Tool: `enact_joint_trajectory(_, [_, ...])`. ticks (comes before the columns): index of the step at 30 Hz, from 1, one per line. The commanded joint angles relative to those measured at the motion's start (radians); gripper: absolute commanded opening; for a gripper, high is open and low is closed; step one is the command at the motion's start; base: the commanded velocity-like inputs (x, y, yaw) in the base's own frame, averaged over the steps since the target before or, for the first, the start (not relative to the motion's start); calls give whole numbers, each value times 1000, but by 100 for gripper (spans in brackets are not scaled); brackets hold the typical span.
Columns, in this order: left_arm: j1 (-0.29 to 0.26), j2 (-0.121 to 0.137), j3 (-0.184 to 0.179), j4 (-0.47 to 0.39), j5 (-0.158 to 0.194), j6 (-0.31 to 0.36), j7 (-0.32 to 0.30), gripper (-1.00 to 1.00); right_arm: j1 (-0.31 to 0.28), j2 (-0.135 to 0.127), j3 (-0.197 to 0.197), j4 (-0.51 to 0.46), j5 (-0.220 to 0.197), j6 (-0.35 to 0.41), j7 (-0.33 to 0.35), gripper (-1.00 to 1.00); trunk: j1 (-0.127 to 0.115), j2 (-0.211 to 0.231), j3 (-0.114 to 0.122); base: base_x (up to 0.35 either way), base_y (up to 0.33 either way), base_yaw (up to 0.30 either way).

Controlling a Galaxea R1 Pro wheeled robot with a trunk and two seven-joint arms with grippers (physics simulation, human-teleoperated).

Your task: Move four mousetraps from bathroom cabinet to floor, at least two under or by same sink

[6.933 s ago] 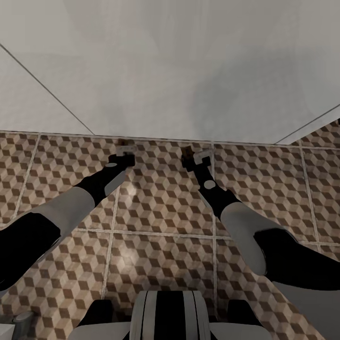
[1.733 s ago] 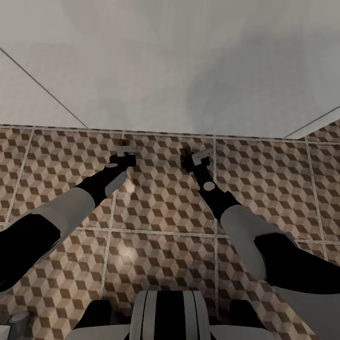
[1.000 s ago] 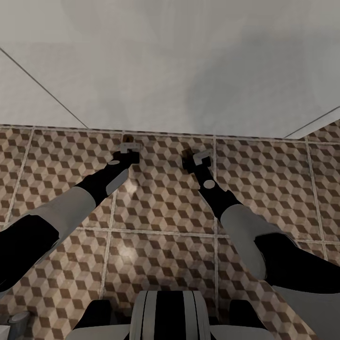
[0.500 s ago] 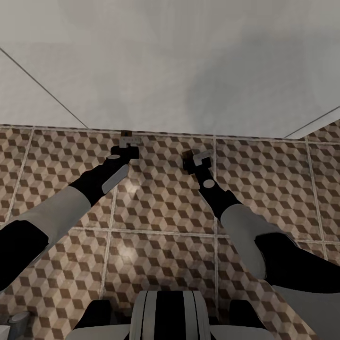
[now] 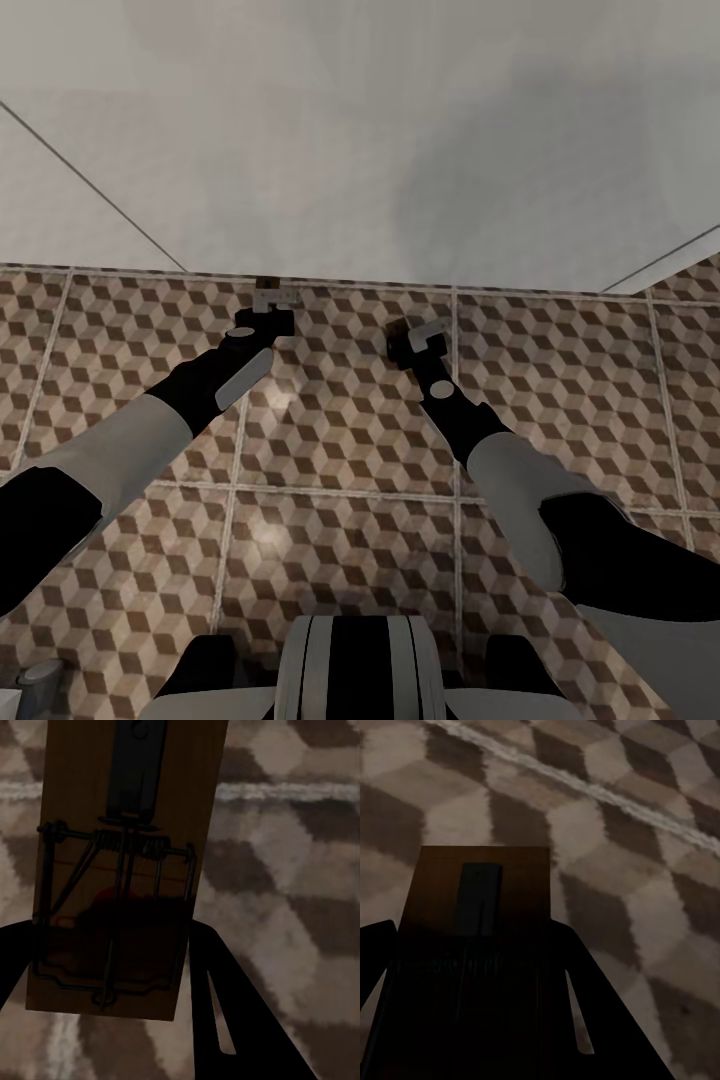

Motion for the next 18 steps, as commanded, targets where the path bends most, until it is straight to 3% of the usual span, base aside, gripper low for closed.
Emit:
enact_joint_trajectory(1, [-1, 2, -7, -3, 2, 5, 11, -100, -1, 0, 4, 2, 6, -1, -8, -100, 0, 0, -1, 0, 0, 0])
enact_joint_trajectory(18, [-1, 2, -6, 12, 0, 4, 12, -100, -1, 0, 8, 2, 6, -3, -7, -100, 0, 0, -1, 0, 0, 0])
